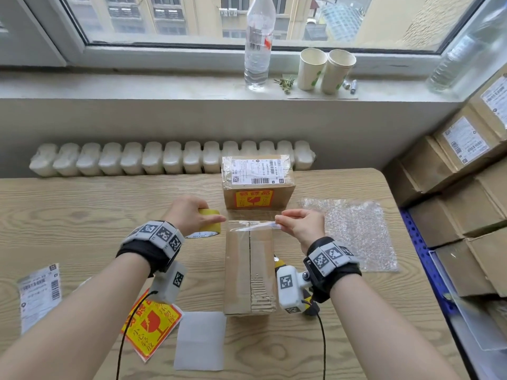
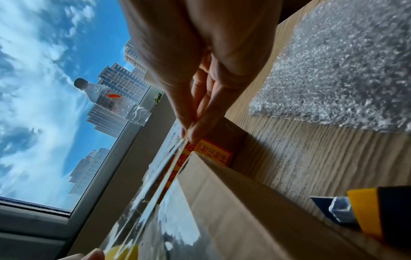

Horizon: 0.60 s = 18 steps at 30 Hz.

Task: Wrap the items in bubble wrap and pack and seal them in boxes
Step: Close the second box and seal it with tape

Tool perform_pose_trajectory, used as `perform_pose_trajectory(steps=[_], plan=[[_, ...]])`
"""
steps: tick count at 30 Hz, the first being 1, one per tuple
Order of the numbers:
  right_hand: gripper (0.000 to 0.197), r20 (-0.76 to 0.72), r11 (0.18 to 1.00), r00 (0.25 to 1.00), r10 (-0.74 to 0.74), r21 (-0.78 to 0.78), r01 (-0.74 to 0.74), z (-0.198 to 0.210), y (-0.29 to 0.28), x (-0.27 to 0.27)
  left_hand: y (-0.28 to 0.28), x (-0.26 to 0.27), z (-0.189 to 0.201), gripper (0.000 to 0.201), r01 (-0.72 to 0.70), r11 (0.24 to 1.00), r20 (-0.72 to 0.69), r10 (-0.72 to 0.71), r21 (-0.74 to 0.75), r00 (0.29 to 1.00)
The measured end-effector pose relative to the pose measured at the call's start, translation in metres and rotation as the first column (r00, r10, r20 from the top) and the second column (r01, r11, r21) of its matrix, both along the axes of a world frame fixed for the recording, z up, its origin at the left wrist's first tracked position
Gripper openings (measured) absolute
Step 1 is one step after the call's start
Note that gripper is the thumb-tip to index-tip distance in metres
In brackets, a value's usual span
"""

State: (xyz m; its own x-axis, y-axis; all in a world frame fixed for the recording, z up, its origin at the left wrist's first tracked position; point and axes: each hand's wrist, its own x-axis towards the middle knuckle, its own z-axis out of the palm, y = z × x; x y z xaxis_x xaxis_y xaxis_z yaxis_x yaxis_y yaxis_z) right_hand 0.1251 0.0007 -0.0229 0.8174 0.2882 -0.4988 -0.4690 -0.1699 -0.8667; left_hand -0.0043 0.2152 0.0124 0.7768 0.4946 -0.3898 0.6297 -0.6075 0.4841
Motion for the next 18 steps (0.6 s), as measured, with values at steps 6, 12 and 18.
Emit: perform_pose_trajectory(steps=[6,12,18], plan=[[0.017,0.01,0.999,1.0,0.016,-0.039,-0.015,-0.011,-0.001,0.006,0.002,0.005,-0.016,0.049,0.01,1.0,-0.009,-0.01,0.026,1.0],[0.041,0.154,0.957,0.974,0.167,-0.261,-0.123,-0.017,0.004,0.0,0.005,0.005,-0.016,0.047,0.028,0.997,0.011,-0.028,-0.068,1.0],[0.052,0.213,0.902,0.942,0.259,-0.401,-0.157,-0.013,0.01,-0.005,0.011,0.002,-0.015,0.037,0.086,0.988,-0.003,-0.087,-0.125,0.996]])
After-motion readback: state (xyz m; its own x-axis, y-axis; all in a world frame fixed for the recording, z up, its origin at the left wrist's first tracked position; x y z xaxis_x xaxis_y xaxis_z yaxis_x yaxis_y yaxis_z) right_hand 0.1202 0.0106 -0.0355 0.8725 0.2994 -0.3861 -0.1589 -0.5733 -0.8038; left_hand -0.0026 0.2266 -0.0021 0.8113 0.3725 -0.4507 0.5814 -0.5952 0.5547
